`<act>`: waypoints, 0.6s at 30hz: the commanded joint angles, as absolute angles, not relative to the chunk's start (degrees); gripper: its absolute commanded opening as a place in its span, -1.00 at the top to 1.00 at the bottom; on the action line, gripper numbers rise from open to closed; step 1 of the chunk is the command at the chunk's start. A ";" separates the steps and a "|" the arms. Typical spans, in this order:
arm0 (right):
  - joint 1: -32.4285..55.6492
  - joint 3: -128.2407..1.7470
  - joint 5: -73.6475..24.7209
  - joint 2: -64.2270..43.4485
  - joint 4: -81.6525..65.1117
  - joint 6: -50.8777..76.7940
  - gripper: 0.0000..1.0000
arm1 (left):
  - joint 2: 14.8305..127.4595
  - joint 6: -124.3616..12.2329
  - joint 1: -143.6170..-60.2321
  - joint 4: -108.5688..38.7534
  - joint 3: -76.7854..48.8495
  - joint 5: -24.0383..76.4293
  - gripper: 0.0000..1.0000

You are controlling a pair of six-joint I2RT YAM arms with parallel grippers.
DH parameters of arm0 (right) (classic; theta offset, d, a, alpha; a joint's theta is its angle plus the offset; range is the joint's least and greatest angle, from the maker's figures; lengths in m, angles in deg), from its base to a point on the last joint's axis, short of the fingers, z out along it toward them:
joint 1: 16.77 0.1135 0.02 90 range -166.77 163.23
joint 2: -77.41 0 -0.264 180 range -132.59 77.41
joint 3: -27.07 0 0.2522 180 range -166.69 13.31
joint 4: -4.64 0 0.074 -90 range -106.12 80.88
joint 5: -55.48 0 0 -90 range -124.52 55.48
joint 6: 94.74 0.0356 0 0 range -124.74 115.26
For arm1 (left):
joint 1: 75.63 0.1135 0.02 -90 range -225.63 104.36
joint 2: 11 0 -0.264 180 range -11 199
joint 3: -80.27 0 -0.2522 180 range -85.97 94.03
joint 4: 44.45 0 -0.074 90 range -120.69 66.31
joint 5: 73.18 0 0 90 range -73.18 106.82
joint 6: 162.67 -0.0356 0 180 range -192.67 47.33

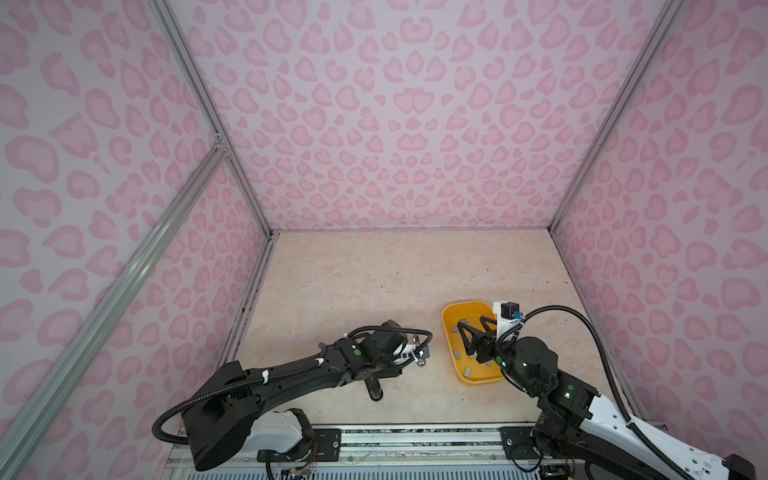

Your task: Load the staples into the stapler

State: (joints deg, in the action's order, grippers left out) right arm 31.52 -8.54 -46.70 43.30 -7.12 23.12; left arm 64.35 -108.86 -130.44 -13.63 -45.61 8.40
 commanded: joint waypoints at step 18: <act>30.31 -7.25 -45.24 44.05 -5.78 23.49 -0.58 | 71.71 -112.90 -132.94 -14.94 -43.27 7.23 -0.13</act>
State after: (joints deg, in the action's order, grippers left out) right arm 30.36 -7.58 -45.89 44.46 -7.03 23.36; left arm 71.28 -111.02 -132.95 -11.68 -43.64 6.32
